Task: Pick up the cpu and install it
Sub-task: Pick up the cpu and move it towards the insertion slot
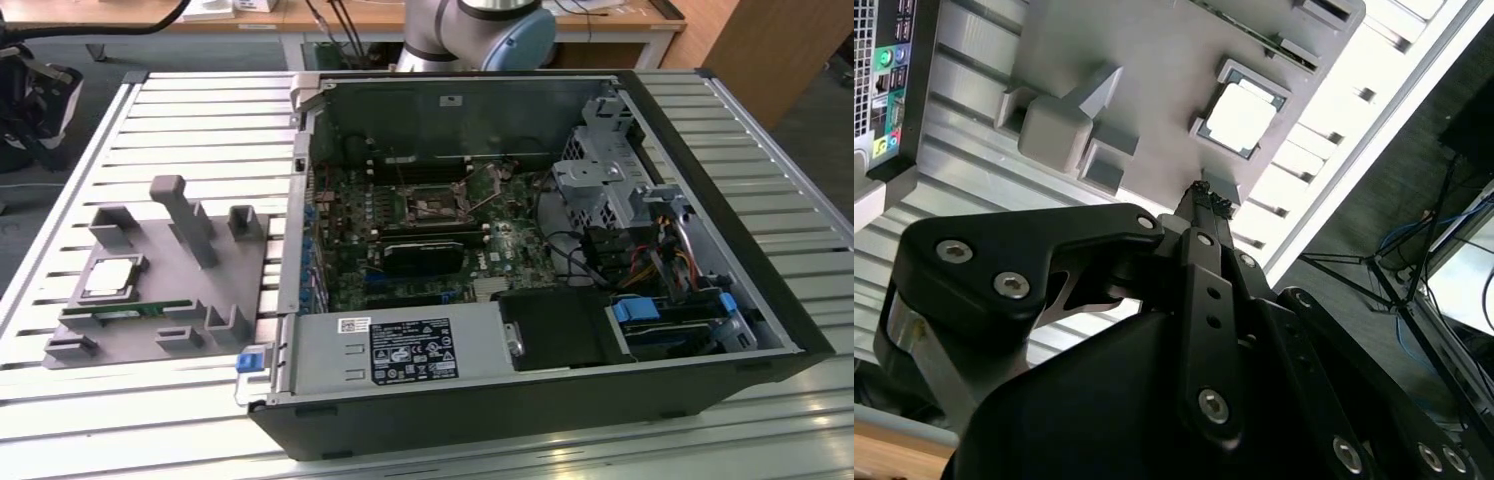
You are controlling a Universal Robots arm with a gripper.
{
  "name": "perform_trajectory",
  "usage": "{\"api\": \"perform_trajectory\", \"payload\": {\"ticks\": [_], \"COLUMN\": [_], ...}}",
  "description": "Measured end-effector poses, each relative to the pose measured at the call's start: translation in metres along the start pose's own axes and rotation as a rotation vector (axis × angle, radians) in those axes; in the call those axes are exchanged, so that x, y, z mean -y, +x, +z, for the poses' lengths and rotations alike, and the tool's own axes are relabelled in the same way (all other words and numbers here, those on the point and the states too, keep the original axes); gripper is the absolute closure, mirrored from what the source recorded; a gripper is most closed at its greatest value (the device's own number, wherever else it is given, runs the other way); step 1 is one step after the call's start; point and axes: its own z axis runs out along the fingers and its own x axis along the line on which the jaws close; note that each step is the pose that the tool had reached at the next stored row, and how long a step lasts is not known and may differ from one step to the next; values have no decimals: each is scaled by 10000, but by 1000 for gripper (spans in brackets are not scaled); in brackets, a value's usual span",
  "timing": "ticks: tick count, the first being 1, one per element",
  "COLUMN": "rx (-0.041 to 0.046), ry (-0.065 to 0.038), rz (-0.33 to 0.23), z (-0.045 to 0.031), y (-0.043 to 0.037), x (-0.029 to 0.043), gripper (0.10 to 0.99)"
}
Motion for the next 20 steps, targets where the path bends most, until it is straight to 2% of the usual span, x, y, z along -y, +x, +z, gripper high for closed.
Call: {"api": "perform_trajectory", "payload": {"ticks": [9,20], "rx": [-28,-35], "ry": [2,-20], "rz": [1,-3], "z": [48,171], "y": [5,25], "x": [7,24], "gripper": [980,980]}}
